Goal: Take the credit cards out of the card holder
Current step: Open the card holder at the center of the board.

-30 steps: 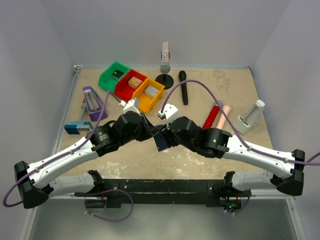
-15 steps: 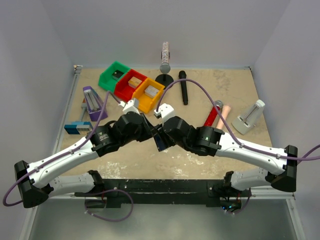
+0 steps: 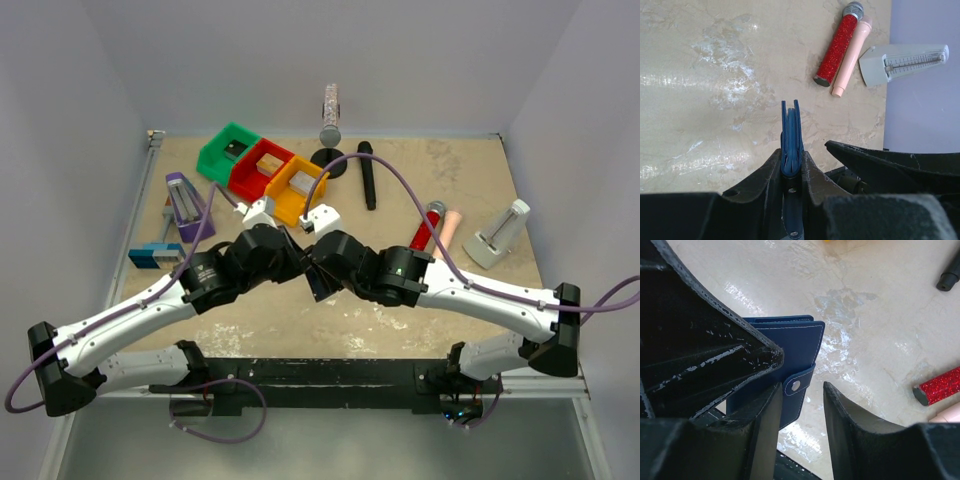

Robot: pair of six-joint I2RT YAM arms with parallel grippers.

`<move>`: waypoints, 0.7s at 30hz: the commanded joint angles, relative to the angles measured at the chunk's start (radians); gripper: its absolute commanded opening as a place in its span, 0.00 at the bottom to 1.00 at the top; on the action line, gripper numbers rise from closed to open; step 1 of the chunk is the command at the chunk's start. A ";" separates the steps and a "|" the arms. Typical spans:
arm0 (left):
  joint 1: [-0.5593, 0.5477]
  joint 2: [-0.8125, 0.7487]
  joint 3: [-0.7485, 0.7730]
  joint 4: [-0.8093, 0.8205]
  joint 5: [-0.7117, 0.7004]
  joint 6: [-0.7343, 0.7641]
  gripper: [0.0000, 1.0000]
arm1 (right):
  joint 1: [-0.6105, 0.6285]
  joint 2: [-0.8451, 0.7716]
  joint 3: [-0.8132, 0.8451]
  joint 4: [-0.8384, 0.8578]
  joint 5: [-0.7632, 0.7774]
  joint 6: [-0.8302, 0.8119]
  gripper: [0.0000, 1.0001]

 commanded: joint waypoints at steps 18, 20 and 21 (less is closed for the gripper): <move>-0.017 -0.090 0.006 0.090 0.015 -0.028 0.00 | 0.002 0.084 0.062 -0.146 0.037 0.039 0.26; -0.018 -0.095 0.004 0.090 0.015 -0.028 0.00 | 0.000 0.089 0.062 -0.147 0.035 0.037 0.25; -0.020 -0.098 0.004 0.091 0.015 -0.027 0.00 | 0.000 0.090 0.064 -0.149 0.034 0.037 0.25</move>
